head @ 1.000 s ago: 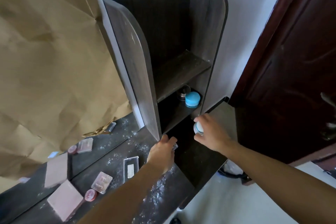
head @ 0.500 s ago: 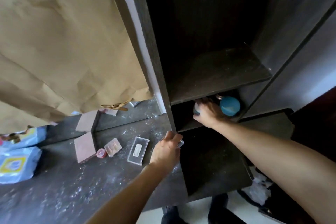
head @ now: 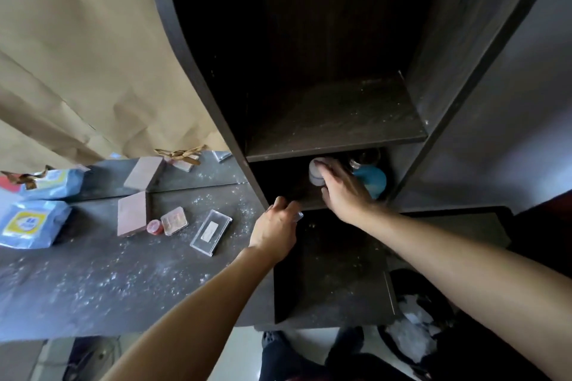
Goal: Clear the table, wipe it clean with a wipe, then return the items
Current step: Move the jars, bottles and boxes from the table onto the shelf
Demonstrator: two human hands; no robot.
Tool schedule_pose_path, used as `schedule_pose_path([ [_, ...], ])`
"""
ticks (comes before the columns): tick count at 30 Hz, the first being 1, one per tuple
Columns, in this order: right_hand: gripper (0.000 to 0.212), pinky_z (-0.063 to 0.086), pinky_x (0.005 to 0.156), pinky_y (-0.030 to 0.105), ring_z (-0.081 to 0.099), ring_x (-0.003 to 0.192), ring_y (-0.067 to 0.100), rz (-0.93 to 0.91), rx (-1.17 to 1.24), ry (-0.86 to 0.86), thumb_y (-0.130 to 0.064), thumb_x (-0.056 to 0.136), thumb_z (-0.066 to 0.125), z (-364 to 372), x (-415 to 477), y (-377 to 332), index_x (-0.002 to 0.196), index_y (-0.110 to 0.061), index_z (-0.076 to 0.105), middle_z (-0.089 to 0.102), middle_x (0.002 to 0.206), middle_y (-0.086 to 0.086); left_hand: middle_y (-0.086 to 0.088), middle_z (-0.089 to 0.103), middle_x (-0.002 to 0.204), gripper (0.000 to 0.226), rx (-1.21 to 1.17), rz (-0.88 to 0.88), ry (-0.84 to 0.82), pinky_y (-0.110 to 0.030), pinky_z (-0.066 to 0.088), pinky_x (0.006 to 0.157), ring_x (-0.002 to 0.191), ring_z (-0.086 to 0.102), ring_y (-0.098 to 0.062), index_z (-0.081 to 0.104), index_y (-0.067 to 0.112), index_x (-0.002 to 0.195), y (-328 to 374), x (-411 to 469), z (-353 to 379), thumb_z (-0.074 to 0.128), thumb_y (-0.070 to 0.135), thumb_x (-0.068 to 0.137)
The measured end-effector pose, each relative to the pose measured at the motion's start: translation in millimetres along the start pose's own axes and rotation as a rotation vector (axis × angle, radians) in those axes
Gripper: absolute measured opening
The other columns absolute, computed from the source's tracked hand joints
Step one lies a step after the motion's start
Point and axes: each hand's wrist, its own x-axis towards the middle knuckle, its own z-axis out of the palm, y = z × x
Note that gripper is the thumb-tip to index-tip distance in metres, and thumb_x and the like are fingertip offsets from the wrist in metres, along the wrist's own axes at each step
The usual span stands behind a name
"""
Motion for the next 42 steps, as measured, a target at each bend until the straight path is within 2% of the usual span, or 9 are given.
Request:
schedule_pose_path([
  [5,0.042,0.055,0.078,0.039,0.056,0.110,0.025,-0.130,-0.049,0.072,-0.011,0.081,0.062,-17.1,-51.5,29.1,0.123,-0.011,0.055,0.052,0.126,0.005,-0.013,0.048,0.123,0.048,0.025,0.001,-0.053,-0.043,0.049,0.086,0.104,0.058,-0.036,0.051,0.019,0.129,18.4,37.6,10.2,0.059,0.009,0.083],
  [9,0.022,0.054,0.064,0.034,0.062,0.095,0.023,-0.047,-0.084,0.029,-0.015,0.084,0.060,-20.5,-74.7,56.9,0.106,-0.011,0.064,0.060,0.107,0.003,-0.007,0.047,0.131,0.054,0.031,0.009,-0.099,-0.038,0.048,0.091,0.110,0.056,-0.031,0.052,0.023,0.131,30.3,62.5,25.1,0.062,0.006,0.080],
  [15,0.042,0.051,0.076,0.035,0.057,0.105,0.021,0.068,-0.097,-0.044,-0.019,0.090,0.052,-27.4,-83.9,75.3,0.131,-0.016,0.050,0.054,0.121,0.003,-0.012,0.052,0.129,0.049,-0.014,0.062,-0.030,-0.039,0.050,0.087,0.106,0.059,-0.034,0.056,0.018,0.128,34.8,87.3,42.1,0.056,0.002,0.081],
  [21,0.045,0.052,0.071,0.033,0.059,0.098,0.021,0.110,-0.137,-0.056,-0.022,0.089,0.053,-20.8,-82.9,76.2,0.133,-0.019,0.048,0.054,0.120,0.002,-0.013,0.042,0.131,0.068,0.014,0.049,-0.028,-0.039,0.049,0.089,0.107,0.056,-0.035,0.040,0.024,0.140,33.0,88.6,36.3,0.053,-0.003,0.079],
  [24,0.038,0.050,0.075,0.031,0.061,0.100,0.020,0.123,-0.121,-0.038,-0.024,0.090,0.053,-18.4,-84.5,71.0,0.128,-0.017,0.054,0.055,0.122,0.000,-0.011,0.042,0.130,0.064,0.008,0.043,0.007,-0.038,0.049,0.085,0.106,0.056,-0.035,0.040,0.021,0.139,30.5,70.6,29.9,0.052,0.000,0.080],
  [28,0.030,0.050,0.073,0.032,0.063,0.098,0.022,0.058,-0.089,-0.021,-0.022,0.087,0.058,-8.5,-82.1,50.0,0.115,-0.016,0.063,0.062,0.113,0.001,-0.012,0.048,0.121,0.049,-0.076,0.083,0.092,-0.043,0.052,0.079,0.096,0.059,-0.036,0.052,0.015,0.128,16.9,37.6,20.1,0.052,0.005,0.080],
  [33,0.030,0.052,0.079,0.037,0.060,0.102,0.021,-0.025,0.010,-0.085,-0.021,0.088,0.057,17.2,-66.9,4.2,0.116,-0.014,0.062,0.060,0.114,0.000,-0.008,0.056,0.108,0.029,-0.029,0.014,0.068,-0.042,0.052,0.066,0.086,0.061,-0.036,0.062,0.014,0.109,-33.9,-18.3,6.1,0.053,0.012,0.082],
  [37,0.031,0.048,0.078,0.034,0.059,0.103,0.020,-0.108,0.018,-0.158,-0.024,0.089,0.054,45.7,-53.3,-47.1,0.119,-0.016,0.060,0.058,0.119,-0.003,-0.008,0.062,0.107,0.025,-0.005,-0.139,0.079,-0.038,0.050,0.074,0.095,0.062,-0.033,0.064,0.014,0.108,-96.3,-69.8,-10.4,0.053,0.015,0.085],
  [42,0.028,0.049,0.073,0.034,0.061,0.096,0.024,-0.191,-0.003,-0.205,-0.024,0.087,0.055,85.7,-34.5,-128.1,0.114,-0.017,0.061,0.061,0.111,0.000,-0.004,0.062,0.113,0.026,0.009,-0.288,0.102,-0.036,0.048,0.079,0.097,0.062,-0.029,0.062,0.017,0.113,-179.3,-138.1,-33.9,0.050,0.019,0.089],
])
